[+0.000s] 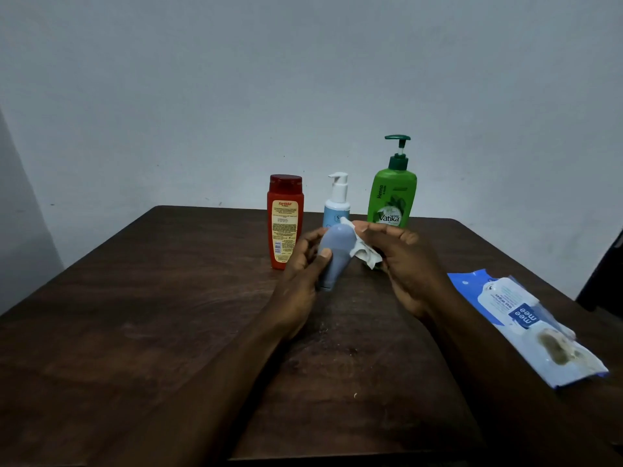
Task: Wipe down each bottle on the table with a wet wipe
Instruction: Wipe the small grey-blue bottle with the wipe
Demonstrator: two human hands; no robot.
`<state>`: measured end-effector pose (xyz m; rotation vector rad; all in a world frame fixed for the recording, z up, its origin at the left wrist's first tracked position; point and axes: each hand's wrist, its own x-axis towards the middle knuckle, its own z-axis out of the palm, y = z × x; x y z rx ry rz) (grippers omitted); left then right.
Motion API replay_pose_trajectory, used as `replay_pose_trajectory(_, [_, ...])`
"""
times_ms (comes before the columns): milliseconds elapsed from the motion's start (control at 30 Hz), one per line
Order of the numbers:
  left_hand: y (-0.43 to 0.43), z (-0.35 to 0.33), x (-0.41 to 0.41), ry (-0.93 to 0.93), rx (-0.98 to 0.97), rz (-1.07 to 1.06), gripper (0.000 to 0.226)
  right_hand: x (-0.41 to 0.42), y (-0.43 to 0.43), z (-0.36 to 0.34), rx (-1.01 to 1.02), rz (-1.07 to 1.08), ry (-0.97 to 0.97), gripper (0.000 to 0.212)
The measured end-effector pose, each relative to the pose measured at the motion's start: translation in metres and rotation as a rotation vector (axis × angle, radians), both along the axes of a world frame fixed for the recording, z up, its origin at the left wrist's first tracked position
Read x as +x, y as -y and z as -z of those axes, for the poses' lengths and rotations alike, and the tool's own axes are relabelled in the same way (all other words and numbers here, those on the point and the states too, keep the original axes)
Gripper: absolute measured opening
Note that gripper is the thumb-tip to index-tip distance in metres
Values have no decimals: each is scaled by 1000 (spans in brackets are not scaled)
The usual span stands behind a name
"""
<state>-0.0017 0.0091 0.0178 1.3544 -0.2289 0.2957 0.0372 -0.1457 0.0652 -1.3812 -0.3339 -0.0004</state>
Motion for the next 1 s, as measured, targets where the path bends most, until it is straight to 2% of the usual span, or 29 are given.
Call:
replay_pose_trajectory(167, [-2, 1, -8, 90, 267, -55, 33, -6, 11, -10, -114, 79, 73, 14])
replay_pose_trajectory(267, [-1, 2, -8, 159, 334, -82, 33, -15, 15, -21, -279, 163, 163, 11])
replay_pose_trajectory(400, [-2, 4, -5, 194, 356, -164, 31, -27, 10, -30, -558, 297, 462, 13])
replay_pose_trajectory(600, [-4, 9, -2, 228, 328, -236, 32, -44, -4, -21, -784, 408, 953, 20])
replay_pose_trajectory(700, [-3, 8, -4, 263, 316, -240, 28, -45, -9, -6, -876, 401, 1073, 26])
replay_pose_trajectory(767, [-3, 7, -5, 282, 315, -239, 29, -43, -7, 1, -864, 412, 1143, 28])
replay_pose_trajectory(900, [-1, 5, -5, 295, 319, -231, 27, -38, 0, -2, -713, 468, 1165, 20])
replay_pose_trajectory(933, [-1, 5, -5, 294, 319, -232, 27, -36, 1, -4, -693, 480, 1121, 20])
replay_pose_trajectory(1000, [-2, 5, -4, 303, 337, -232, 27, -33, 3, -10, -626, 471, 916, 21])
